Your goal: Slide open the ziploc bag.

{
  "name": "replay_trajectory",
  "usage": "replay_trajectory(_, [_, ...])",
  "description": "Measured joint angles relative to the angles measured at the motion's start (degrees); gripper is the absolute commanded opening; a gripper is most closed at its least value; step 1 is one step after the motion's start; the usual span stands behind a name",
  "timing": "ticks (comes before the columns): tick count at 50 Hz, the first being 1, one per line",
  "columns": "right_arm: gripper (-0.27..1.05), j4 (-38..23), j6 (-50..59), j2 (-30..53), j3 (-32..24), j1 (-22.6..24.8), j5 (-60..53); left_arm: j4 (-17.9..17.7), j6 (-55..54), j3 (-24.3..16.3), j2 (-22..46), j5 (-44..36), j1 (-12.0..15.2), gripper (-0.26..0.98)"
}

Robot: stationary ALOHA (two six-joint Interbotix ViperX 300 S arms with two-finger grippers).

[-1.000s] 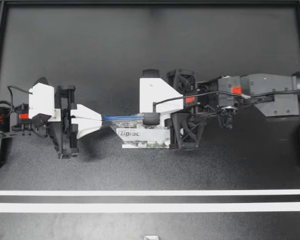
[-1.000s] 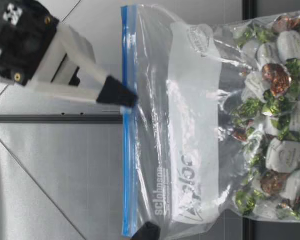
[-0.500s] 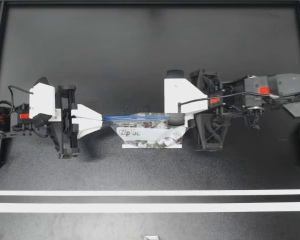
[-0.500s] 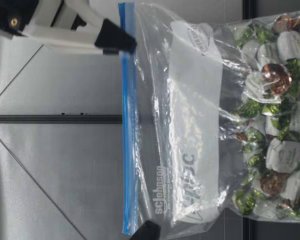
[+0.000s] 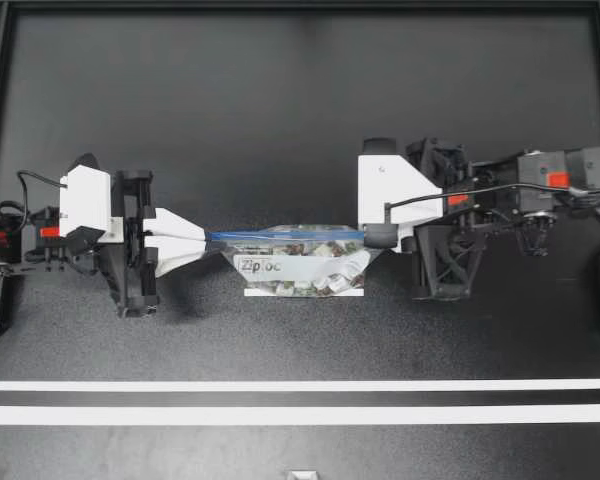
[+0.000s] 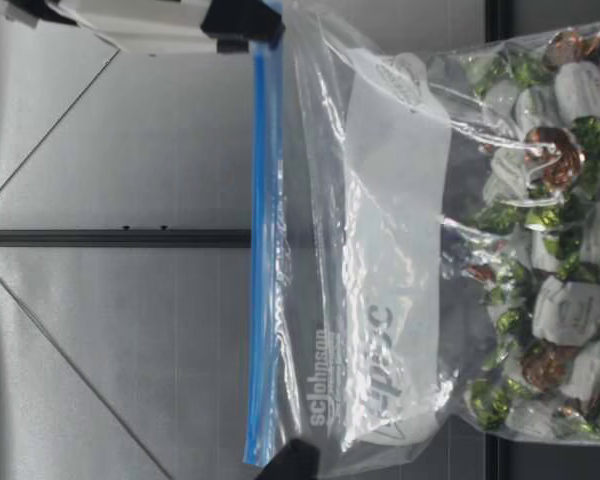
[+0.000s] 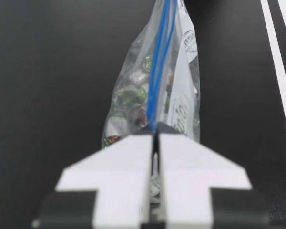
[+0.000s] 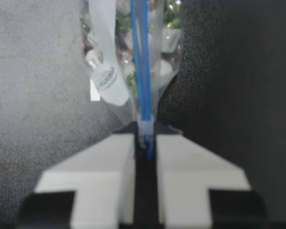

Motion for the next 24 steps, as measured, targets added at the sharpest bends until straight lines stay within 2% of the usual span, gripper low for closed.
replay_trajectory(15, [-0.05,0.09,0.7,-1.14,1.58,-0.09,-0.7,0.09,0.18,-0.35,0.0,0.0,0.09,-0.18])
replay_trajectory(19, [0.01,0.09,1.32,-1.14,1.76,-0.09,-1.32,0.09,0.18,-0.35,-0.09,0.0,0.0,-0.18])
replay_trajectory(24, [0.16,0.0,1.41,-1.14,1.93,-0.09,-1.93,0.0,0.26,-0.35,-0.09,0.0,0.09,-0.18])
